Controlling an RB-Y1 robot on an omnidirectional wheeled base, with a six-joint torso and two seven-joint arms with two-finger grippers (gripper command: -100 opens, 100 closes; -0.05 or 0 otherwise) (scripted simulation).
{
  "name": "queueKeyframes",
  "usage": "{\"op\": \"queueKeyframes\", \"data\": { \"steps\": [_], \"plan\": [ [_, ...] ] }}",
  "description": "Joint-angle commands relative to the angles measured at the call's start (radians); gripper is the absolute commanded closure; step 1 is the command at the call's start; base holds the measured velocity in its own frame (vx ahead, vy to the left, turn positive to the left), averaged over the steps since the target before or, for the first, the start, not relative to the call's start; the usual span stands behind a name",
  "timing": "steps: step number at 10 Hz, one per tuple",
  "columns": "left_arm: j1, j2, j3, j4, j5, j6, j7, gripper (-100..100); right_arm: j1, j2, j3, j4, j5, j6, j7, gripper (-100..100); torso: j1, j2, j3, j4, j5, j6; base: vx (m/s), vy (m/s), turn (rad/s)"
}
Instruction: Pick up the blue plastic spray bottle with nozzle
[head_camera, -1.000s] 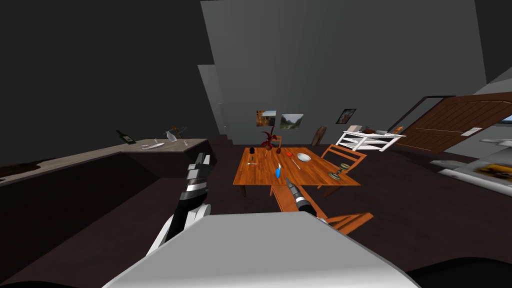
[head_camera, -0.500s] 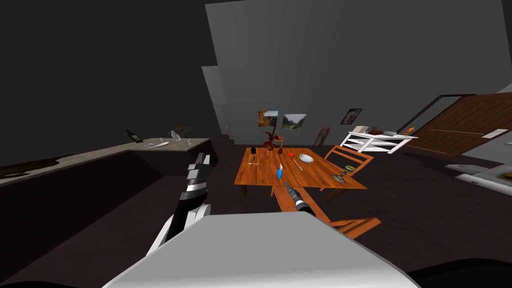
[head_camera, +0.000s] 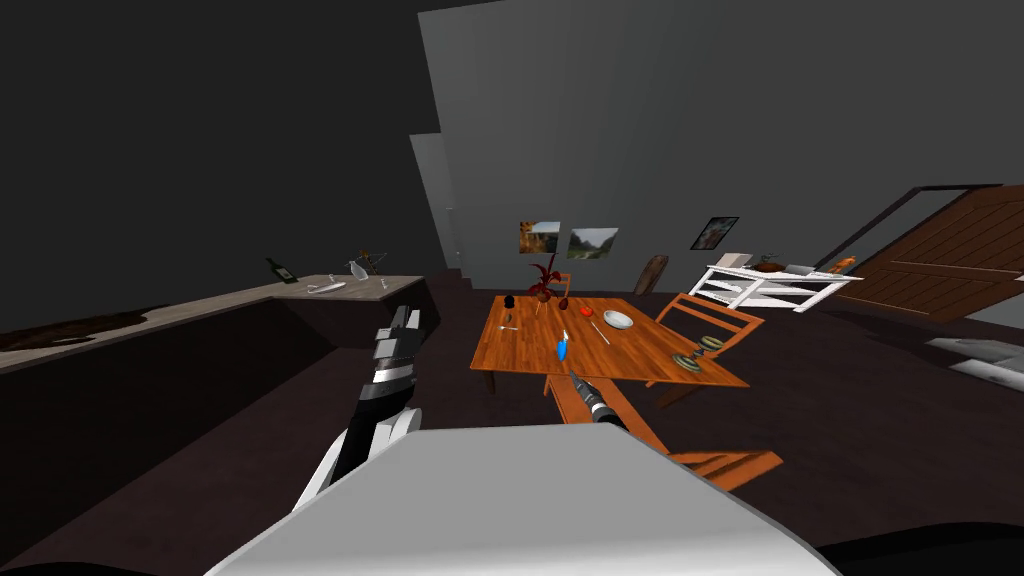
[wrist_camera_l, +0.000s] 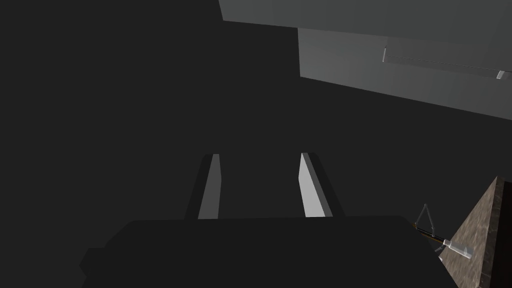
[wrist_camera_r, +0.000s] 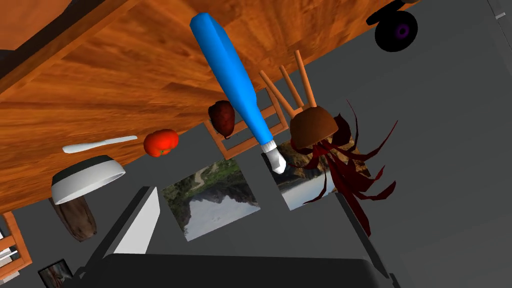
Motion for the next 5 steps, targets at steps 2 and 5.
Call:
{"op": "queueKeyframes", "data": {
  "steps": [2,5],
  "plan": [
    [0.0,0.0,0.0,0.0,0.0,0.0,0.0,0,-0.033,-0.004,-0.008,0.067,0.045,0.017,0.023,-100,0.0,-0.001,-0.001,0.0,0.0,0.0,0.04,-0.004,0.068],
    [0.0,0.0,0.0,0.0,0.0,0.0,0.0,0,-0.083,-0.014,-0.017,0.147,0.103,0.039,0.047,-100,-0.001,-0.002,-0.001,0.0,0.0,0.0,0.042,-0.012,0.069]
  ]
}}
